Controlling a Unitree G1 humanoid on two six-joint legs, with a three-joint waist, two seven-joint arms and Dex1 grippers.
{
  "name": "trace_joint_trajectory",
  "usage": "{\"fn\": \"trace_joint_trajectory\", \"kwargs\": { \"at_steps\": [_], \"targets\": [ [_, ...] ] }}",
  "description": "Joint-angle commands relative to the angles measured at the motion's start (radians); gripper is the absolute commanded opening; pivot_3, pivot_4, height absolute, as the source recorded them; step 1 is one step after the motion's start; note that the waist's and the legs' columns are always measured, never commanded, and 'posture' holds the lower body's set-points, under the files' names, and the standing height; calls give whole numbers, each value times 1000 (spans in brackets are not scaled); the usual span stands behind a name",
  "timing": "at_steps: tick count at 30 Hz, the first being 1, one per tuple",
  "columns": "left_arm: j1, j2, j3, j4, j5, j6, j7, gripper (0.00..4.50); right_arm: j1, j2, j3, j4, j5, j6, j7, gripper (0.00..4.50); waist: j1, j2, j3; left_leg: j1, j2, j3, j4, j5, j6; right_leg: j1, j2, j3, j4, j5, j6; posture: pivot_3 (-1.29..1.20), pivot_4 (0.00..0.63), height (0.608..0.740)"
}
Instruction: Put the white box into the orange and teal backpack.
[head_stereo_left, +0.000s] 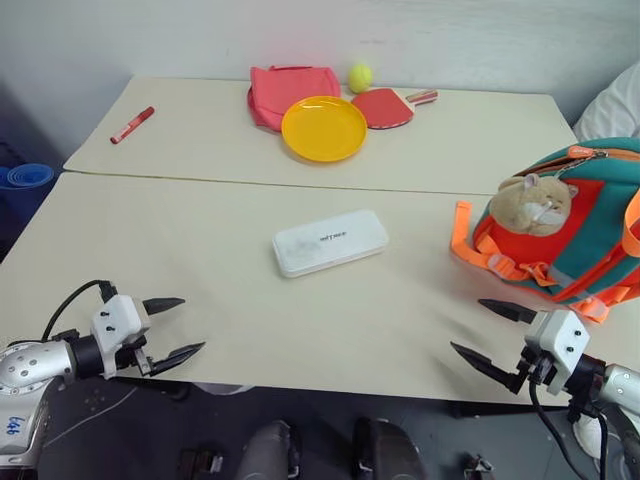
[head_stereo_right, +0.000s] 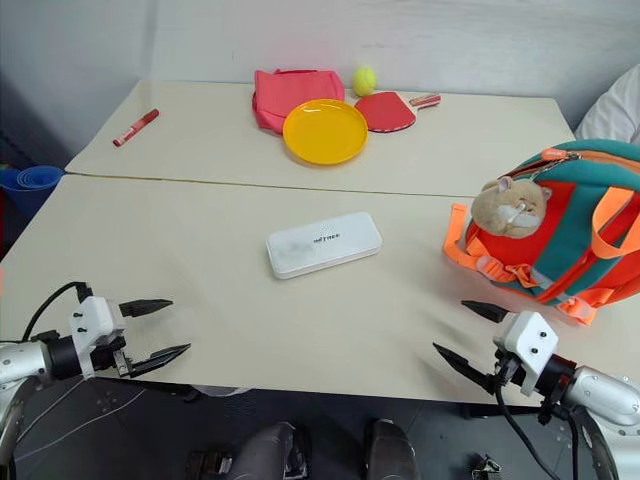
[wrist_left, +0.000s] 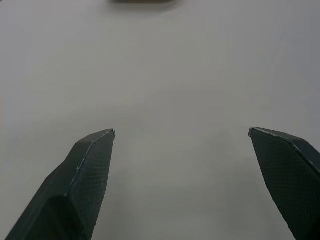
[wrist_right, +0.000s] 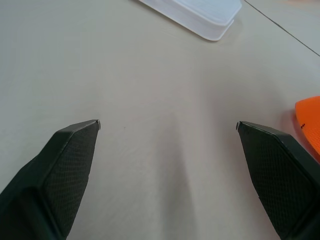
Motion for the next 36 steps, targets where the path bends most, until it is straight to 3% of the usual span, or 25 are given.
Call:
{"fn": "trace_joint_trajectory", "kwargs": {
  "at_steps": [1,8,11,12,15,20,24,27,36],
  "targets": [
    [-30,-7,-4,-33,-1,9,19,4500,-34,-14,-29,-34,22,23,-13,4484,-1,0,0,0,0,0,0,0,0,0,0,0,0,0,0,0,150,740],
    [-100,-24,-20,-78,-73,131,18,4500,-83,3,1,-44,48,76,-13,4484,-3,0,0,0,0,0,0,0,-1,0,1,-1,0,0,0,0,150,740],
    [-121,15,-60,-114,-109,252,-18,4500,-193,-20,85,-73,8,208,-75,4308,-7,0,0,0,0,1,2,0,0,0,1,-1,2,0,0,0,150,740],
    [-127,31,-68,-139,-119,277,-33,4500,-243,-30,118,-90,7,272,-93,4093,-14,-2,1,0,0,1,2,0,0,0,1,0,3,0,0,0,150,740],
    [-164,7,-61,-190,-121,335,53,3866,-411,-13,208,-134,-27,441,-194,3169,-16,0,2,1,0,1,3,2,-1,-1,0,1,6,0,0,0,150,740],
    [-234,-71,-101,-222,-71,399,210,2294,-600,22,302,-117,-78,601,-294,1431,-1,0,2,-1,0,-1,0,3,-3,-3,1,-1,7,-2,-4,0,150,740],
    [-360,-200,-131,-163,-27,485,410,1051,-801,85,445,110,-242,605,-380,26,-5,-1,2,-4,0,-1,5,7,4,-2,2,-5,10,-1,-2,0,150,740],
    [-417,-259,-141,-123,0,514,486,61,-879,131,473,232,-297,574,-411,0,-6,-1,2,-5,-1,-1,8,7,6,-1,2,-6,10,1,2,0,150,740],
    [-559,-386,-243,-17,15,602,533,26,-1056,295,480,510,-368,538,-479,0,-12,-1,2,-8,1,-1,11,8,5,-2,11,-10,11,1,2,0,150,740]
  ]
}}
